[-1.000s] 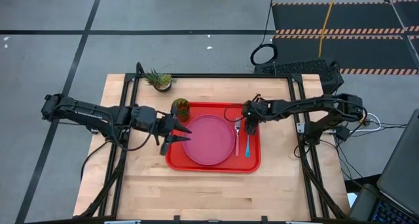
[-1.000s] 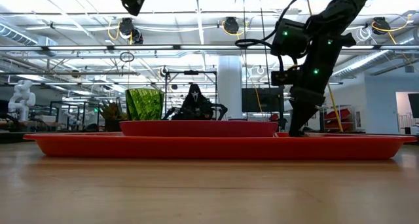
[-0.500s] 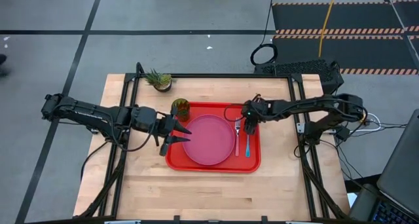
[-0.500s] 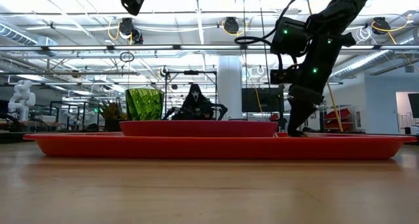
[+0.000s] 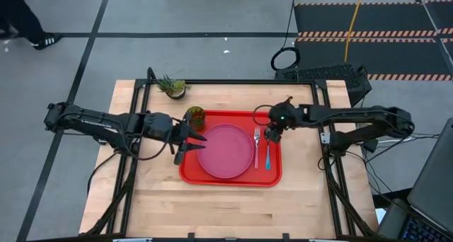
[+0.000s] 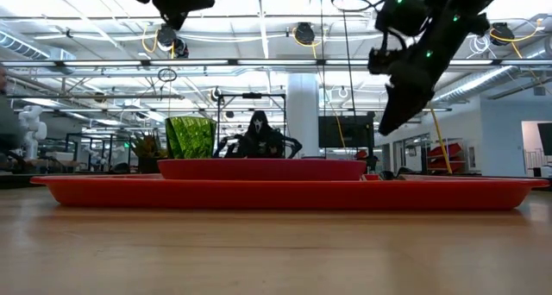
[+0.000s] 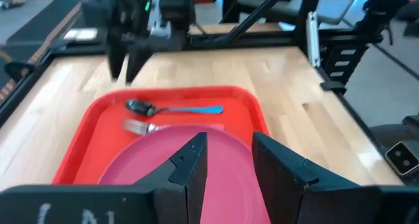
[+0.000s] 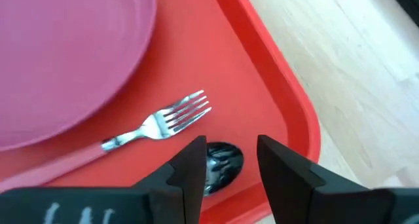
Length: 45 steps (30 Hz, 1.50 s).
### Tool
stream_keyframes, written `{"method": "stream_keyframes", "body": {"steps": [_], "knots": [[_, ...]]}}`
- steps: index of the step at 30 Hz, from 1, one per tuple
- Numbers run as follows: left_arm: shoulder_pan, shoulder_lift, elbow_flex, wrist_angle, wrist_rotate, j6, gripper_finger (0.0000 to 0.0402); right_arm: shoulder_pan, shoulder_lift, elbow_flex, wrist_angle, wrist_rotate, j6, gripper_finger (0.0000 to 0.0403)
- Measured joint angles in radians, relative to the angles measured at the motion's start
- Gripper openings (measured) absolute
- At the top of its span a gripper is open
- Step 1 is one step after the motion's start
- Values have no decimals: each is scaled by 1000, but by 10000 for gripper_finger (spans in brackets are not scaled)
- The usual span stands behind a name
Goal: Pick and place plate/cup/fork/spoon on tray
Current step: Return to Home Position
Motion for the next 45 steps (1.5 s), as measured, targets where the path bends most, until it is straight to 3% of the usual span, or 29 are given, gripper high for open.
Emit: {"method": "stream_keyframes", "body": {"steps": [5, 9, 14, 20, 27, 31, 41, 45], "knots": [[19, 0, 0, -80, -35, -30, 124, 5, -97, 0, -4, -49, 11, 130], [21, -21, 0, -152, -127, -46, 124, 29, -171, 0, -17, -49, 15, 130], [18, -153, -6, -181, -218, -61, 124, 72, -286, 0, -18, -48, 15, 130], [18, -392, -182, -63, -218, -87, 124, 111, -470, -77, 92, -48, 19, 130], [18, -590, -488, 260, -217, -149, 124, 137, -677, -298, 340, -112, 38, 130], [18, -648, -584, 317, -216, -167, 124, 142, -758, -429, 499, -176, 68, 130], [11, -673, -733, 419, -217, -175, 123, 177, -856, -652, 729, -181, 60, 130], [-2, -673, -773, 486, -217, -145, 105, 182, -872, -705, 813, -205, 29, 130]]}}
